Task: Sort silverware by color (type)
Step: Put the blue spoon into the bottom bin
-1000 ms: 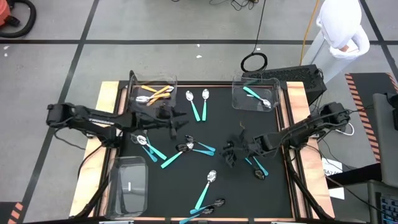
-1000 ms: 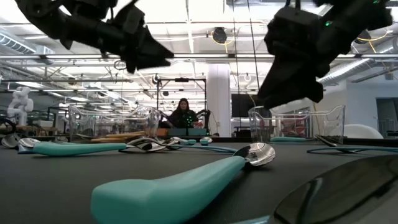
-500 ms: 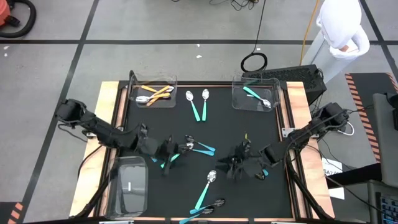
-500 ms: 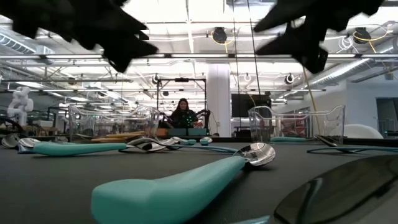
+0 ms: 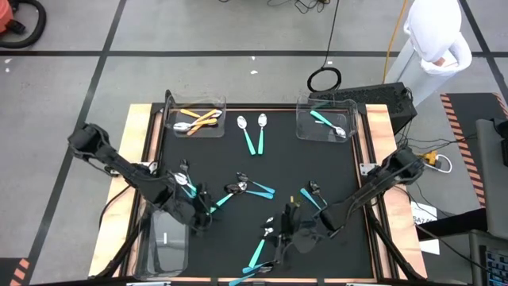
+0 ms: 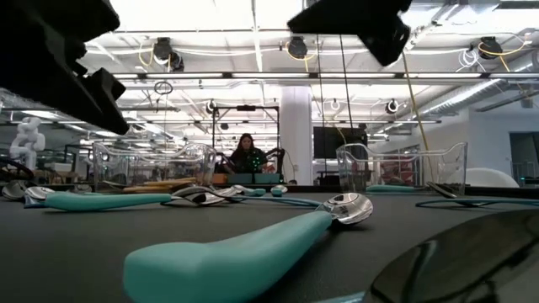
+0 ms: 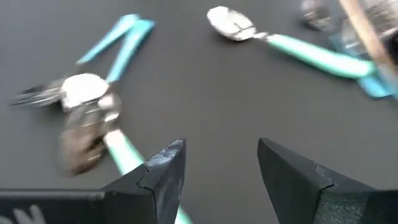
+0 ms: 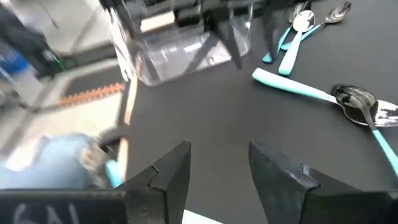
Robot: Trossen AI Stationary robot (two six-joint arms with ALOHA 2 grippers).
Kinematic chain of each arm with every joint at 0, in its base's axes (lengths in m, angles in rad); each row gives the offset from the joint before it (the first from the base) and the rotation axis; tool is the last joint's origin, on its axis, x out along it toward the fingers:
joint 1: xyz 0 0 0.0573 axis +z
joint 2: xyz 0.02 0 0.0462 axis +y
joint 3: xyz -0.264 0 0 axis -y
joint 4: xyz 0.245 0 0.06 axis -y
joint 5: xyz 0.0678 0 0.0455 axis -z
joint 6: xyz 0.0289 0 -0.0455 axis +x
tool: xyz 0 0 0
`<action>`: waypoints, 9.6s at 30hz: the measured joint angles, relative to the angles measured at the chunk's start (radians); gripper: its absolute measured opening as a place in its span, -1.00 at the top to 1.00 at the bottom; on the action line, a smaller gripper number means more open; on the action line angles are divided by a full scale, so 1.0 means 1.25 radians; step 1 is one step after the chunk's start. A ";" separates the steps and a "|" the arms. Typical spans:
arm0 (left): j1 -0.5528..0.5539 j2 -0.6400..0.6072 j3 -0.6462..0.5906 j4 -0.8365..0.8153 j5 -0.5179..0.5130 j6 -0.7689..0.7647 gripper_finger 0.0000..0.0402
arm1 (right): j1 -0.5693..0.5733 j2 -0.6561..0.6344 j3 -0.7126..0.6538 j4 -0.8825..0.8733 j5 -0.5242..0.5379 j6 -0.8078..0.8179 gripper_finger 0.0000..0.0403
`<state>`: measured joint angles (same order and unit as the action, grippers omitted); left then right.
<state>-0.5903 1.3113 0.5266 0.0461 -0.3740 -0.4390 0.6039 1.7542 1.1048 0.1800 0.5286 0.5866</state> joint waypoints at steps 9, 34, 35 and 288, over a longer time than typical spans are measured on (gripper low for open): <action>0.098 -0.035 0.000 -0.149 -0.103 -0.022 -0.01 | -0.068 0.044 0.009 -0.068 -0.002 0.020 0.21; 0.195 0.068 0.000 0.218 -0.120 -0.040 -0.01 | -0.090 -0.103 0.009 -0.911 -0.175 0.323 0.21; 0.193 0.071 0.000 0.228 -0.120 -0.041 -0.01 | -0.088 -0.105 0.009 -0.912 -0.176 0.323 0.21; -0.189 -0.137 0.331 -0.865 0.325 -0.817 0.17 | -0.084 -0.153 -0.119 -0.201 0.075 0.133 0.46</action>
<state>-0.8267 1.1396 0.9405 -1.0351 0.0326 -1.4597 0.4991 1.5631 0.9565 -0.0709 0.6219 0.7523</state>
